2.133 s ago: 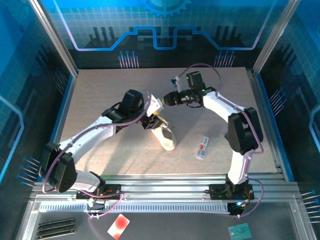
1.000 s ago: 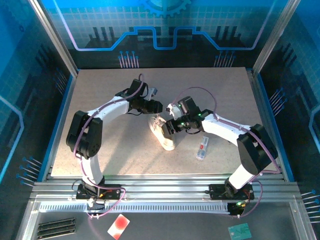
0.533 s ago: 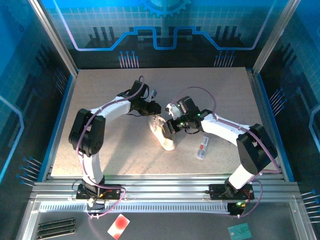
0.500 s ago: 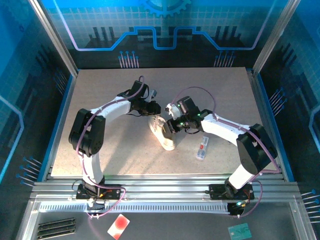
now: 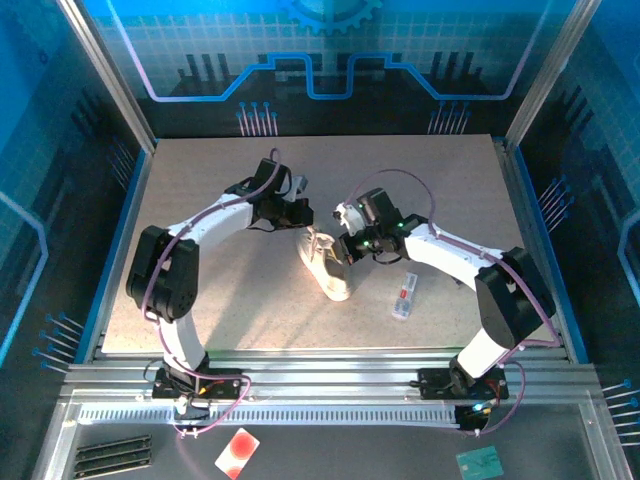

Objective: Tie the shoes

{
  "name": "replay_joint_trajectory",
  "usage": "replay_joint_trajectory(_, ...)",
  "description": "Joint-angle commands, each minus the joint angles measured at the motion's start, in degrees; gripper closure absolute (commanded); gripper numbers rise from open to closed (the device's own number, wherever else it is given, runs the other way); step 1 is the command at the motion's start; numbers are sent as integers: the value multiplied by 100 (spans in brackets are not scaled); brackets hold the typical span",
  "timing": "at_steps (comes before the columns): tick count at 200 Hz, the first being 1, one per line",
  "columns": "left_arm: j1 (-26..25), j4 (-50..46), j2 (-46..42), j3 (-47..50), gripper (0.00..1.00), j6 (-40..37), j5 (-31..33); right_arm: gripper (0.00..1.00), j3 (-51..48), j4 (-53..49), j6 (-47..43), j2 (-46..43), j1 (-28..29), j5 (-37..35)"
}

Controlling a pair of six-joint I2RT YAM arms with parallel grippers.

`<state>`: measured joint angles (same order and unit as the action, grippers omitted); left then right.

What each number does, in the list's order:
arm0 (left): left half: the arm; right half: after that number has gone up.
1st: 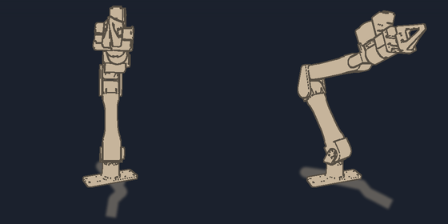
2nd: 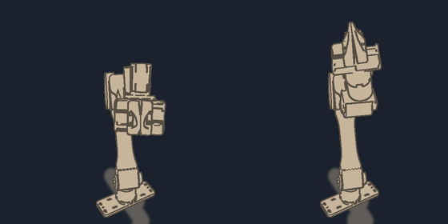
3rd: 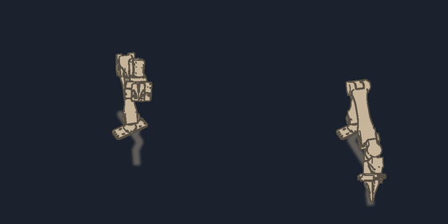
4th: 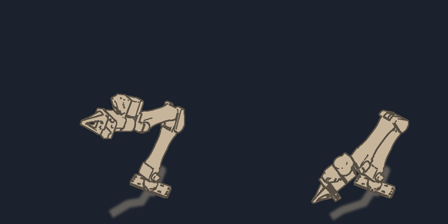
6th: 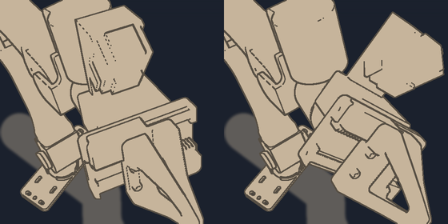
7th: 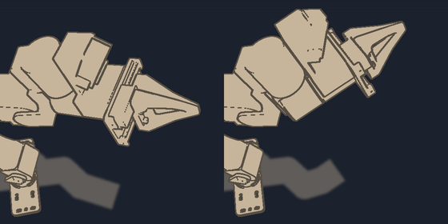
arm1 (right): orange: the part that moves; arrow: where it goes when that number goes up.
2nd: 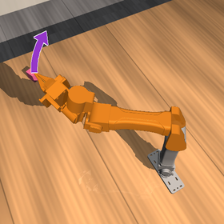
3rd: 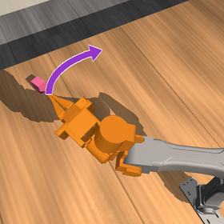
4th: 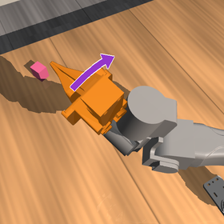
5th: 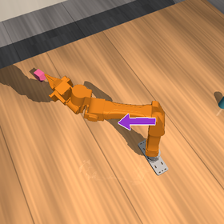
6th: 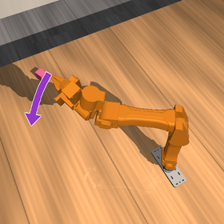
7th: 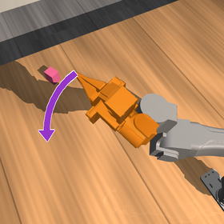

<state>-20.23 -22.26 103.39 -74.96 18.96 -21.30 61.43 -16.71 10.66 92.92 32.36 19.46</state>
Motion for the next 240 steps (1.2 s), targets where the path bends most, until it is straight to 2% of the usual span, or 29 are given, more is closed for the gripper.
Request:
replay_joint_trajectory(1,98,-95,-238,184,100,-137,138,100,220,-298,-187,-53,-139,-11)
replay_joint_trajectory(94,133,97,-815,1073,100,-65,425,100,781,-620,-387,455,-676,340)
replay_joint_trajectory(145,116,352,-1101,1738,100,112,494,100,739,-605,-481,835,-835,483)
replay_joint_trajectory(240,126,-62,-1522,2110,100,-138,1098,100,581,-544,-546,990,-1089,303)
